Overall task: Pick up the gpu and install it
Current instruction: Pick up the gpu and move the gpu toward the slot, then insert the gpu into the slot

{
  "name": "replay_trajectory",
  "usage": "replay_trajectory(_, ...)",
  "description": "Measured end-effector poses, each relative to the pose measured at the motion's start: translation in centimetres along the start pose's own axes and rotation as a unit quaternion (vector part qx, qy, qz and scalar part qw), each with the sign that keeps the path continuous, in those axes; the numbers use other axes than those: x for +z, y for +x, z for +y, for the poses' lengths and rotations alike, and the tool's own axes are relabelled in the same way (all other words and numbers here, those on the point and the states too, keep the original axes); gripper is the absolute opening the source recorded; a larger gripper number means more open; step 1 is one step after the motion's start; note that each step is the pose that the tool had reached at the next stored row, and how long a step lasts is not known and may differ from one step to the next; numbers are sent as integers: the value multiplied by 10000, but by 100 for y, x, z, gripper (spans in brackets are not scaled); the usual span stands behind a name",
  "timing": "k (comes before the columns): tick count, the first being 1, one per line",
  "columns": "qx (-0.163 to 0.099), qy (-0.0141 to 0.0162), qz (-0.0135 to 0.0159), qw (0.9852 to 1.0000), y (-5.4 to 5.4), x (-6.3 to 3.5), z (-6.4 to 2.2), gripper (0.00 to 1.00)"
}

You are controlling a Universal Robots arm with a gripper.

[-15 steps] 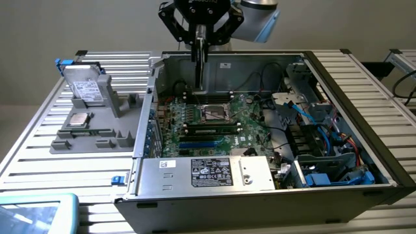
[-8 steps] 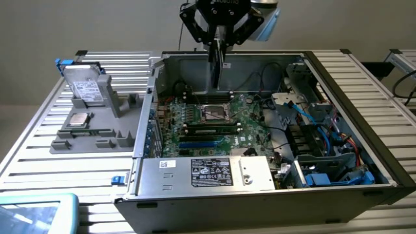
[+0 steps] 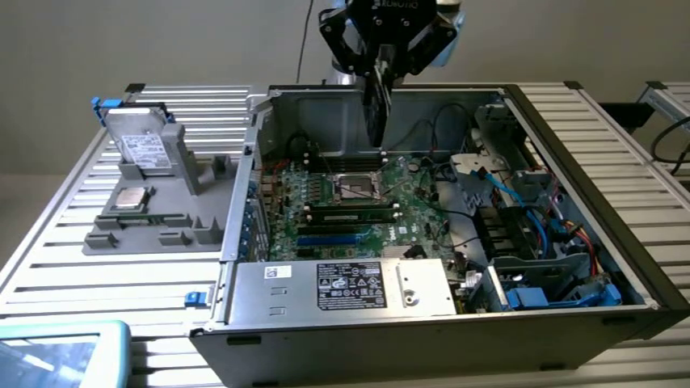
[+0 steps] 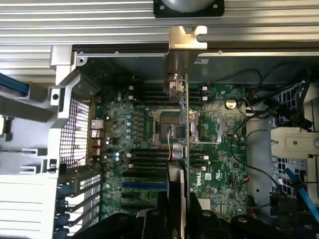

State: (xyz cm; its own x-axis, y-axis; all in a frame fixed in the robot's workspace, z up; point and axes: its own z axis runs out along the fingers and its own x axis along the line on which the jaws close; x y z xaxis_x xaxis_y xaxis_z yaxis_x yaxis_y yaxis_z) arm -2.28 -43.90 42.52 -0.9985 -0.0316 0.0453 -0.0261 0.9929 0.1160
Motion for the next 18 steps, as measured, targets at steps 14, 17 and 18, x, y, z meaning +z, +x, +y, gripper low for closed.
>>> replay_trajectory(14,-380,18,31,9993,-1,12,-1,27)
replay_trajectory(17,-518,19,49,9986,-3,13,-2,27)
replay_trajectory(18,-606,17,59,9981,-3,12,-1,27)
